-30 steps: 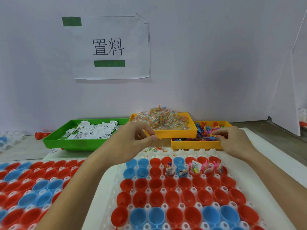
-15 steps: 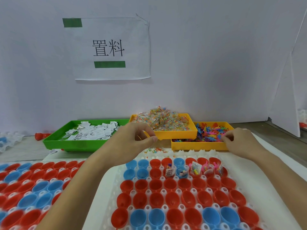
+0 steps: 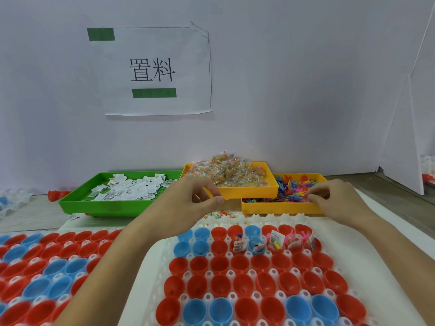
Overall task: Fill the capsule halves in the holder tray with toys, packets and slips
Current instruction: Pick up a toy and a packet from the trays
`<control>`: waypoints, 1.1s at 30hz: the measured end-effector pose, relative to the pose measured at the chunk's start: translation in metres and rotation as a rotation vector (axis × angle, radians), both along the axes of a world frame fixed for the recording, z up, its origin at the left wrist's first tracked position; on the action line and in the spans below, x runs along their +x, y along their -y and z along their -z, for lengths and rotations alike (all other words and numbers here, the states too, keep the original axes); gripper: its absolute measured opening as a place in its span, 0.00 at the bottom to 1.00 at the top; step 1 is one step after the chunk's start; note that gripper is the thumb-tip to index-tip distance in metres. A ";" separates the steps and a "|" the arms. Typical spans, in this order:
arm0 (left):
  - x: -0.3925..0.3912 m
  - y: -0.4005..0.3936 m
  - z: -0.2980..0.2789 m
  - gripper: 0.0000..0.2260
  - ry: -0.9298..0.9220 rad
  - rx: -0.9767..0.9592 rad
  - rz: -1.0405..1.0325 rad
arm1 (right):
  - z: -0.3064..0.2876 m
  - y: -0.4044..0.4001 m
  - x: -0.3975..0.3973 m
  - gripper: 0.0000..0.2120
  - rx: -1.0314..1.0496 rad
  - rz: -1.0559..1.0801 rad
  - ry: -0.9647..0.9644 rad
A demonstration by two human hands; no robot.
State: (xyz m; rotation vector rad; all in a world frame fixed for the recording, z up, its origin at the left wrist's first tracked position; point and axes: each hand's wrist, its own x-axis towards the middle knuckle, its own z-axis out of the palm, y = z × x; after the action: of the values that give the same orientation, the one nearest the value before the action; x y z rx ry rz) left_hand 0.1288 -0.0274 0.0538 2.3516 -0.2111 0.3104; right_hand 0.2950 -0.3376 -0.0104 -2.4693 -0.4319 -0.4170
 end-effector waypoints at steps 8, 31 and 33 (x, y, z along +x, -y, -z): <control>-0.001 0.003 -0.002 0.03 -0.004 0.005 -0.009 | -0.004 0.004 -0.001 0.07 0.071 -0.053 -0.041; -0.005 0.040 -0.007 0.03 0.031 -0.690 -0.030 | -0.076 -0.096 -0.104 0.05 0.344 -0.579 -0.191; -0.005 0.038 -0.010 0.03 -0.037 -0.838 -0.010 | -0.076 -0.099 -0.106 0.04 0.340 -0.584 -0.204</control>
State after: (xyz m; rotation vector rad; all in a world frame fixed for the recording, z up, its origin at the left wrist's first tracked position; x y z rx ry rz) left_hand 0.1240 -0.0659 0.0636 1.5280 -0.0327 0.2865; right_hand 0.1894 -0.2385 0.0660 -1.9191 -0.8788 0.0072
